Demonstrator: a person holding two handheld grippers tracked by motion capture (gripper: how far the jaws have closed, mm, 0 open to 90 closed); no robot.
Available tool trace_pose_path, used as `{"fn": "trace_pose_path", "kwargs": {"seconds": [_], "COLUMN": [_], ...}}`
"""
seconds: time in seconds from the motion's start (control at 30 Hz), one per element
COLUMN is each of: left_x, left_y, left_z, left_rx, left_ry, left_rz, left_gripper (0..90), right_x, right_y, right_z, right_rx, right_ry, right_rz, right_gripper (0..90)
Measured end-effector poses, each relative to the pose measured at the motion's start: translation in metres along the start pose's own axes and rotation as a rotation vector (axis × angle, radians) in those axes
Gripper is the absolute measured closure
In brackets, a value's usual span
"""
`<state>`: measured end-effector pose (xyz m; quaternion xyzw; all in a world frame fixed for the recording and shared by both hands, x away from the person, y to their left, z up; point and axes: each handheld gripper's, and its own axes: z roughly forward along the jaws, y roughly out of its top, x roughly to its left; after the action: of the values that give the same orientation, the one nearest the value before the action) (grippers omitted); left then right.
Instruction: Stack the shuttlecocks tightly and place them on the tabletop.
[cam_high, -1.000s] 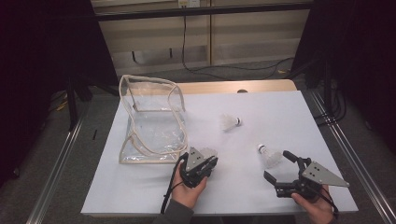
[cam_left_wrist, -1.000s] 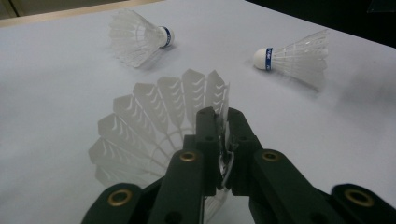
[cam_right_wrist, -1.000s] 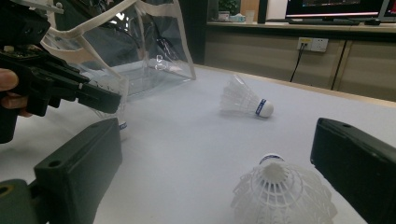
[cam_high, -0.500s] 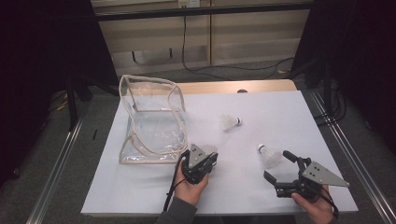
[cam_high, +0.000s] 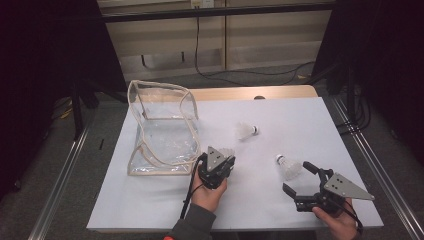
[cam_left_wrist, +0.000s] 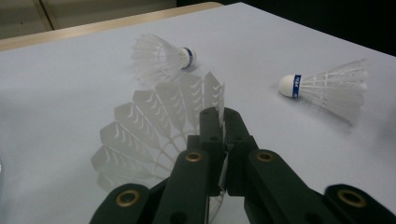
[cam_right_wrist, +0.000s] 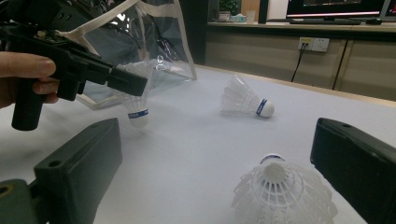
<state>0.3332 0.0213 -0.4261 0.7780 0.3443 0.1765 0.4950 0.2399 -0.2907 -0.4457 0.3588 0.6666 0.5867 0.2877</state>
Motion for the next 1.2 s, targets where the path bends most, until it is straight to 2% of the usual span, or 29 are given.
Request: {"fn": "trace_pose_path", "kwargs": {"seconds": [0.33, 0.4, 0.97, 1.2], "left_x": [0.005, 0.006, 0.005, 0.007], "left_y": [0.007, 0.008, 0.014, 0.018], "left_z": [0.011, 0.013, 0.025, 0.031], "left_rx": [0.003, 0.016, -0.001, 0.001], "left_ry": [0.037, 0.047, 0.050, 0.089], "left_rz": [-0.001, 0.015, -0.017, -0.001], "left_gripper": [89.3, 89.3, 89.2, 89.2], "right_x": [0.000, -0.001, -0.001, -0.001], "right_y": [0.000, 0.000, 0.000, 0.001], "right_z": [0.000, 0.000, 0.000, -0.001], "right_rx": [-0.001, -0.001, -0.004, -0.006], "right_ry": [0.002, 0.001, 0.002, 0.001], "right_rz": [0.006, 0.005, 0.001, 0.000], "right_gripper": [1.6, 1.6, 1.7, 1.7]}}
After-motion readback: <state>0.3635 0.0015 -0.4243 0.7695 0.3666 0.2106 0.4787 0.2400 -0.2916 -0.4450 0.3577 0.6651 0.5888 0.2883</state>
